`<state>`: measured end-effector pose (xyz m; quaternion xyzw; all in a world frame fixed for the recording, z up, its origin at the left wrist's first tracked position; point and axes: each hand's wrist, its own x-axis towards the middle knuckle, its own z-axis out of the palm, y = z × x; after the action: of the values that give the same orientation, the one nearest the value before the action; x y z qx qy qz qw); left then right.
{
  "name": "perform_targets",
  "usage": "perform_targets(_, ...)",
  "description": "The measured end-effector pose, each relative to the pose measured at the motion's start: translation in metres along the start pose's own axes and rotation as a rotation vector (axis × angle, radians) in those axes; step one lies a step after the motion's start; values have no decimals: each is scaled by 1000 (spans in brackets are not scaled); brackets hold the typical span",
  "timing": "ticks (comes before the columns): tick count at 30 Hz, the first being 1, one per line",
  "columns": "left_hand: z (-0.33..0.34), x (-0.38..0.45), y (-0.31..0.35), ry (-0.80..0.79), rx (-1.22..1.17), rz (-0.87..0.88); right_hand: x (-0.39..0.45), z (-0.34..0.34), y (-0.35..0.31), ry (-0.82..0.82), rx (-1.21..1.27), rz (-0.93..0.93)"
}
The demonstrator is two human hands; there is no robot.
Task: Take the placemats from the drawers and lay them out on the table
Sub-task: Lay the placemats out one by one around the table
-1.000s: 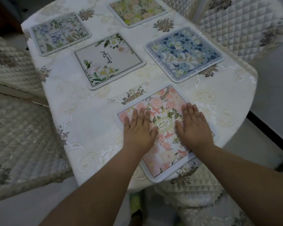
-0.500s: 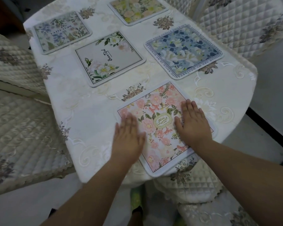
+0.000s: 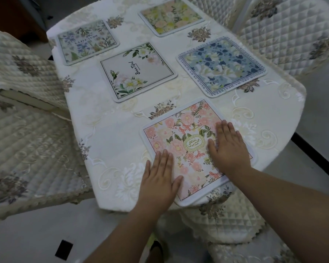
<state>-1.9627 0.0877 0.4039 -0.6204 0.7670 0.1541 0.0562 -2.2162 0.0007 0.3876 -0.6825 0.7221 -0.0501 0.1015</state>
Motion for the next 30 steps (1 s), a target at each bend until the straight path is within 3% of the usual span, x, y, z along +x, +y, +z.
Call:
perform_targets(6, -47, 58, -47, 29, -108, -120, 1, -1, -1, -1, 1, 4)
perform_targets(16, -103, 183, -141, 66, -16, -187, -1, -1, 0, -10, -11, 24)
perform_targets(21, -106, 198, -163, 138, 36, -150, -1, -1, 0, -15, -12, 47)
perform_targets(30, -111, 197, -171, 107, 68, -133, -2, -1, 1, -11, -8, 45)
